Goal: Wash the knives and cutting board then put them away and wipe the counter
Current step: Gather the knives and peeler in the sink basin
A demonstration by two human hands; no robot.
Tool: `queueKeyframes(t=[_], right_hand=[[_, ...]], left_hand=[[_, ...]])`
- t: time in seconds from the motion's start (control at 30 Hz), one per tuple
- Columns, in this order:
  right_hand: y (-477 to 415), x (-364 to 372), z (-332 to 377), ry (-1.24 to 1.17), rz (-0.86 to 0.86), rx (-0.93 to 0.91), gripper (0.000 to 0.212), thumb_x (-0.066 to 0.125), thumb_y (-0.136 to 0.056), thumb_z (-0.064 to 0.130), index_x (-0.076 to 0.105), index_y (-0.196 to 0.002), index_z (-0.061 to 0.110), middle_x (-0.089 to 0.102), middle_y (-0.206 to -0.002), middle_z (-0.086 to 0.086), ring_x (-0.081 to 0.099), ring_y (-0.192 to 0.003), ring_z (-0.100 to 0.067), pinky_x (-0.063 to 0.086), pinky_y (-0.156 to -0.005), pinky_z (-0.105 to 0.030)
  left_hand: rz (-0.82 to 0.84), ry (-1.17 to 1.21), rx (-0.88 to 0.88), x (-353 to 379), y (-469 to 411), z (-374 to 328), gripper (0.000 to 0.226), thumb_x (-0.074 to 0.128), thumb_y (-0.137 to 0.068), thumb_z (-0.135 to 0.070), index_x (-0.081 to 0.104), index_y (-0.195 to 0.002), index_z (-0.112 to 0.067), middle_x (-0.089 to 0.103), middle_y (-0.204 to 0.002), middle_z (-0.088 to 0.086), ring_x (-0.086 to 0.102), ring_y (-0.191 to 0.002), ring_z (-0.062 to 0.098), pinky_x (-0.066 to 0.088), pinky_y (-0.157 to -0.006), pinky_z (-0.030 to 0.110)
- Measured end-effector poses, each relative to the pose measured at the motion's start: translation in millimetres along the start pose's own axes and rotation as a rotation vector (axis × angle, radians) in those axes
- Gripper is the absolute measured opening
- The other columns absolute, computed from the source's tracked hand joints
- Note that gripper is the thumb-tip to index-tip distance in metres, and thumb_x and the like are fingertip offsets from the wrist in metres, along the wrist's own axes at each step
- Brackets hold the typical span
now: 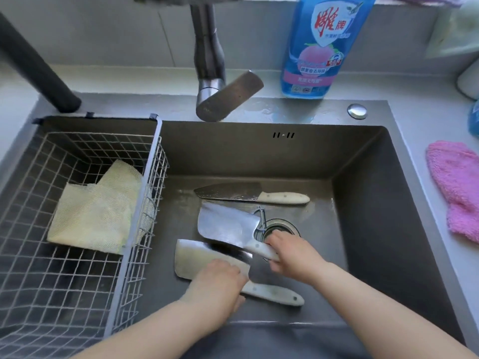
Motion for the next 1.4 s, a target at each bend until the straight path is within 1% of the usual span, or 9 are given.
queueKeyframes(t=[0.1,0.17,0.23,0.33,0.4,0.47,1.03,1.17,1.4], right_hand=[[-7,5,15,0.078,-0.036,-0.127,0.031,0.07,-0.065,0.023,0.061,-0.089,0.007,0.061,-0.091,-0.007,0.061,-0.084,-0.021,0.041,-0.065,-0.024],[-11,11,18,0.141,0.042,-0.122,0.039,0.08,-0.03,0.032,0.058,-0.059,0.019,0.057,-0.059,0.006,0.057,-0.05,-0.009,0.035,-0.042,-0.015],[-23,27,10,0.122,0.029,-0.097,0.04,0.078,-0.023,0.035,0.056,-0.054,0.023,0.053,-0.053,0.01,0.054,-0.043,-0.007,0.035,-0.038,-0.012],[-24,24,19,0.09,0.009,-0.129,0.026,0.07,-0.056,0.018,0.063,-0.08,0.011,0.062,-0.079,-0.005,0.064,-0.07,-0.024,0.048,-0.057,-0.021],[-30,26,14,0.118,0.025,-0.062,0.032,0.049,-0.082,0.008,0.054,-0.113,0.005,0.055,-0.115,-0.013,0.054,-0.107,-0.027,0.041,-0.085,-0.03],[-34,32,10,0.115,0.084,0.005,0.035,0.04,-0.088,0.008,0.047,-0.123,0.006,0.047,-0.128,-0.012,0.045,-0.117,-0.025,0.034,-0.093,-0.031],[-29,19,28,0.124,0.097,0.129,0.048,0.05,-0.088,0.027,0.037,-0.133,0.014,0.041,-0.135,-0.007,0.039,-0.125,-0.025,0.033,-0.099,-0.031],[-18,6,36,0.077,0.07,0.157,0.042,0.048,-0.09,0.027,0.044,-0.13,0.015,0.045,-0.134,-0.005,0.041,-0.124,-0.023,0.033,-0.1,-0.029],[5,-51,77,-0.063,-0.028,0.206,0.04,0.047,-0.092,0.026,0.044,-0.131,0.019,0.06,-0.123,-0.002,0.057,-0.111,-0.021,0.043,-0.084,-0.026]], left_hand=[[-0.515,0.12,0.003,-39,55,33,0.026,0.042,-0.085,-0.03,0.065,-0.091,-0.018,0.069,-0.089,-0.002,0.049,-0.097,0.012,0.036,-0.097,0.026],[-0.66,0.111,-0.163,-49,87,65,0.036,0.029,-0.096,-0.036,0.059,-0.102,-0.017,0.068,-0.101,0.005,0.049,-0.107,0.018,0.025,-0.104,0.028],[-0.699,0.091,-0.338,-51,105,87,0.051,0.022,-0.097,-0.042,0.06,-0.108,-0.01,0.064,-0.112,0.014,0.045,-0.113,0.024,0.024,-0.107,0.028],[-0.705,0.074,-0.447,-43,107,96,0.046,0.036,-0.088,-0.036,0.055,-0.115,-0.005,0.055,-0.123,0.018,0.041,-0.115,0.026,0.028,-0.106,0.028],[-0.69,0.077,-0.454,-41,103,97,0.05,0.041,-0.077,-0.032,0.048,-0.12,-0.008,0.051,-0.126,0.016,0.039,-0.116,0.026,0.014,-0.111,0.021],[-0.674,0.087,-0.467,-40,102,99,0.053,0.04,-0.075,-0.032,0.046,-0.122,-0.009,0.055,-0.126,0.017,0.038,-0.119,0.024,0.005,-0.112,0.018],[-0.734,0.148,-0.493,-41,105,103,0.054,0.039,-0.07,-0.031,0.044,-0.121,-0.014,0.061,-0.121,0.013,0.04,-0.113,0.019,0.011,-0.107,0.021],[-0.814,0.12,-0.482,-43,109,102,0.048,0.039,-0.068,-0.03,0.047,-0.113,-0.018,0.064,-0.116,0.012,0.042,-0.107,0.018,0.025,-0.098,0.03],[-0.849,0.163,-0.513,-47,158,93,0.046,0.039,-0.07,-0.032,0.065,-0.103,-0.011,0.07,-0.097,0.001,0.062,-0.095,0.017,0.034,-0.093,0.028]])
Point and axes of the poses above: each hand's wrist, its own y-axis away from the middle knuckle, its own x-axis out of the palm, z = x × y, the point moved 6 cm from there along -y, towards the middle knuckle
